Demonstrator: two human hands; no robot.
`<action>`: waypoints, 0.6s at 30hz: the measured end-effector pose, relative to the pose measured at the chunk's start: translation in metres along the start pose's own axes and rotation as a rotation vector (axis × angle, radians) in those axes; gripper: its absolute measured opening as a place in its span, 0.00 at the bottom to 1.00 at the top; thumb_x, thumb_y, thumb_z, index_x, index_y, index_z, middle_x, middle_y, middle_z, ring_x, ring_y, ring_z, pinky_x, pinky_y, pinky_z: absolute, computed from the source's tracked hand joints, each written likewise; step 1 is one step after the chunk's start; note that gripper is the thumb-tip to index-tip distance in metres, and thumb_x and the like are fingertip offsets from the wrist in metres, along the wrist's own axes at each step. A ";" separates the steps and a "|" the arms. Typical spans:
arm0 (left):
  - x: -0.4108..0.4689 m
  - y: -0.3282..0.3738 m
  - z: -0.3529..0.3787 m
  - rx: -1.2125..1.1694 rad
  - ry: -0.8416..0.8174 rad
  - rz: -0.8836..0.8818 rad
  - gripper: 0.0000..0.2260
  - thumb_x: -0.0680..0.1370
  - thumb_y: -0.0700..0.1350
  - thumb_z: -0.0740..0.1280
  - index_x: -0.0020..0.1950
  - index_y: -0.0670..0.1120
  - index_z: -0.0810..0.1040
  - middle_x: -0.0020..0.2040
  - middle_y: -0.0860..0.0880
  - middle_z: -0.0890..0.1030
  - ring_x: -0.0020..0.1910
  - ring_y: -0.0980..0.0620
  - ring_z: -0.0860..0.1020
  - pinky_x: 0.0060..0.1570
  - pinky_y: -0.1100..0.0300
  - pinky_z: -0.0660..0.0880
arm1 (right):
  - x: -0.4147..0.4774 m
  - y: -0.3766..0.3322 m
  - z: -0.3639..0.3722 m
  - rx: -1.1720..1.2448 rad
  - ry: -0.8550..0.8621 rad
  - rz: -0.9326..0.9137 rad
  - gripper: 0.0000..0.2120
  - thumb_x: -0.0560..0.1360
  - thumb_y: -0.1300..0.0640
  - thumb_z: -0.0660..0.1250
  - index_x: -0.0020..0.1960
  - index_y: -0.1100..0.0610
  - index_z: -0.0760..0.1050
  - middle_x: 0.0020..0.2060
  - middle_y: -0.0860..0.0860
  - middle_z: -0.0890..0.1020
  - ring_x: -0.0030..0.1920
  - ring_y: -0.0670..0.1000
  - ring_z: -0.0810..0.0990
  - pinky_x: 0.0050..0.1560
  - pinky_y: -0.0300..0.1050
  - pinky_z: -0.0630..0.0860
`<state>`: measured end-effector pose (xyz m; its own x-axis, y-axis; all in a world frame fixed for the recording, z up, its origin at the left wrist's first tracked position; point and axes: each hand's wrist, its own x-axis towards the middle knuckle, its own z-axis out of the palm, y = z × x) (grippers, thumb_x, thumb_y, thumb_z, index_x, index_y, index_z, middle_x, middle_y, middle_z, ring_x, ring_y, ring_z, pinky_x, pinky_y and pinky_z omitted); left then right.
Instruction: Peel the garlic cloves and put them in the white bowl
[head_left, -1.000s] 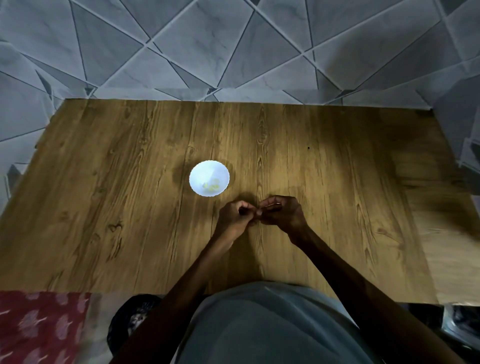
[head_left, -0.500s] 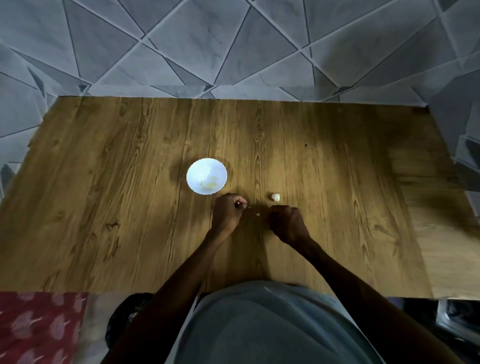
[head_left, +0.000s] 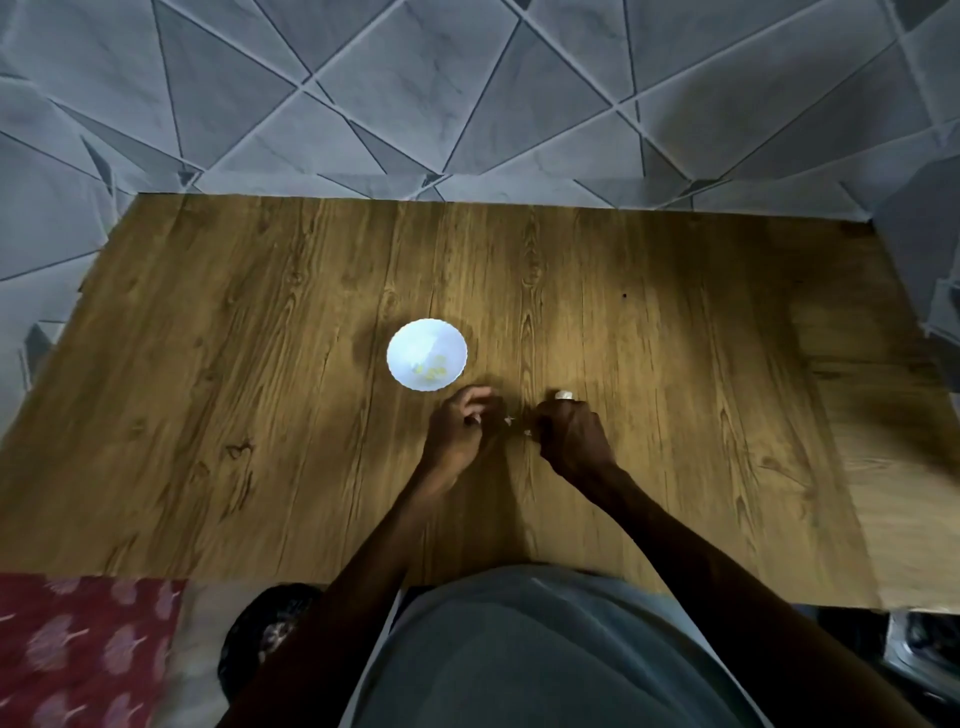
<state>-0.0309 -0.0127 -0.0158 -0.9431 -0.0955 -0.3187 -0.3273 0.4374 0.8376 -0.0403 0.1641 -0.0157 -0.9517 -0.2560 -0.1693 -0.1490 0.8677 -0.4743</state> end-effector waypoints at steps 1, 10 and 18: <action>-0.002 -0.001 0.000 -0.053 0.003 -0.010 0.21 0.77 0.28 0.59 0.63 0.47 0.78 0.58 0.54 0.81 0.57 0.60 0.79 0.48 0.76 0.71 | 0.000 -0.002 0.002 -0.012 -0.001 0.019 0.10 0.74 0.68 0.68 0.52 0.58 0.81 0.47 0.52 0.83 0.45 0.51 0.82 0.39 0.38 0.72; -0.018 -0.021 -0.013 -0.112 0.148 -0.050 0.11 0.76 0.34 0.68 0.55 0.47 0.82 0.52 0.54 0.84 0.53 0.60 0.80 0.56 0.65 0.74 | 0.014 -0.023 0.023 -0.017 -0.010 0.018 0.17 0.73 0.69 0.66 0.62 0.63 0.74 0.57 0.59 0.80 0.55 0.59 0.79 0.51 0.47 0.76; -0.029 -0.041 -0.026 -0.189 0.218 -0.075 0.13 0.75 0.31 0.66 0.49 0.48 0.82 0.47 0.53 0.84 0.48 0.57 0.81 0.57 0.54 0.77 | 0.013 -0.034 0.022 -0.150 0.025 -0.011 0.25 0.70 0.73 0.64 0.66 0.61 0.74 0.64 0.60 0.74 0.63 0.63 0.74 0.56 0.53 0.75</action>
<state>0.0082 -0.0514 -0.0292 -0.8996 -0.3202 -0.2968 -0.3824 0.2499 0.8896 -0.0419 0.1216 -0.0209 -0.9560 -0.2565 -0.1423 -0.1960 0.9194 -0.3409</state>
